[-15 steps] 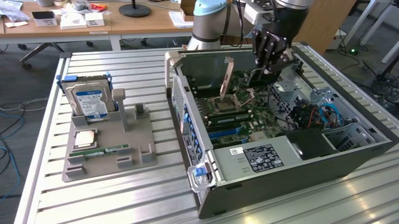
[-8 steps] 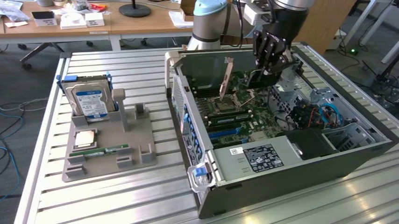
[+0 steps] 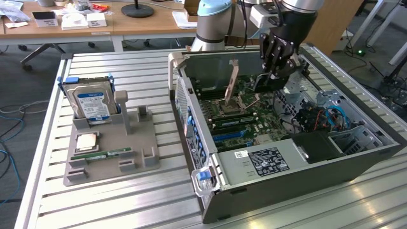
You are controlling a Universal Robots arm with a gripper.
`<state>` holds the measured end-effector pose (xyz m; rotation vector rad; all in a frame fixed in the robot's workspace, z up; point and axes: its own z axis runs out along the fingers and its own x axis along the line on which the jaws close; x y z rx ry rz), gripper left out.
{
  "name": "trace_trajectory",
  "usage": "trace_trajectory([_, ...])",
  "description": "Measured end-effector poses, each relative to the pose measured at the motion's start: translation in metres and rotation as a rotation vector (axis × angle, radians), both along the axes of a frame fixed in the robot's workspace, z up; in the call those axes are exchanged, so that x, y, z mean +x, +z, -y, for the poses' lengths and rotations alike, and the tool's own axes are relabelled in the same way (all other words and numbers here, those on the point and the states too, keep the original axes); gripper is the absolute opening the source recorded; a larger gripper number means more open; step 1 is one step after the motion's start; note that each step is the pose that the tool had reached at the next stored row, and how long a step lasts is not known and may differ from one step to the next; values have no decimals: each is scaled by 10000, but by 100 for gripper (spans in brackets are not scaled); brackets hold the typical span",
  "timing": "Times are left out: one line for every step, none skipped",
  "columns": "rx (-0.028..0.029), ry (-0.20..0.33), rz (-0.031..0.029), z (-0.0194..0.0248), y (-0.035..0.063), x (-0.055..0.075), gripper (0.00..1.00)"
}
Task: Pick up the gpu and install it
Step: 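Insert the gpu into the slot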
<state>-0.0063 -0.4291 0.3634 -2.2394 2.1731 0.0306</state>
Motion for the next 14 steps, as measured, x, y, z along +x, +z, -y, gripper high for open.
trace_trajectory([0, -1, 0, 15, 0, 0, 27])
trace_trajectory([1, -1, 0, 27, -1, 0, 27])
trace_trajectory([1, -1, 0, 36, -1, 0, 27])
trace_trajectory([2, -2, 1, 39, -1, -1, 27])
trace_trajectory([1, -3, 0, 39, -1, -1, 27])
trace_trajectory([1, -2, 0, 39, -1, -1, 27])
trace_trajectory([1, -1, 0, 39, -1, 0, 27])
trace_trajectory([0, -1, 0, 39, -1, 0, 27])
trace_trajectory([0, -1, 0, 41, 0, 0, 27])
trace_trajectory([-1, 2, 0, 45, 0, 0, 27])
trace_trajectory([1, 14, 0, 49, -1, 0, 27])
trace_trajectory([0, 28, 0, 52, -1, 0, 27])
trace_trajectory([0, 41, 0, 59, -1, 0, 27])
trace_trajectory([0, 52, 0, 68, -1, 1, 27])
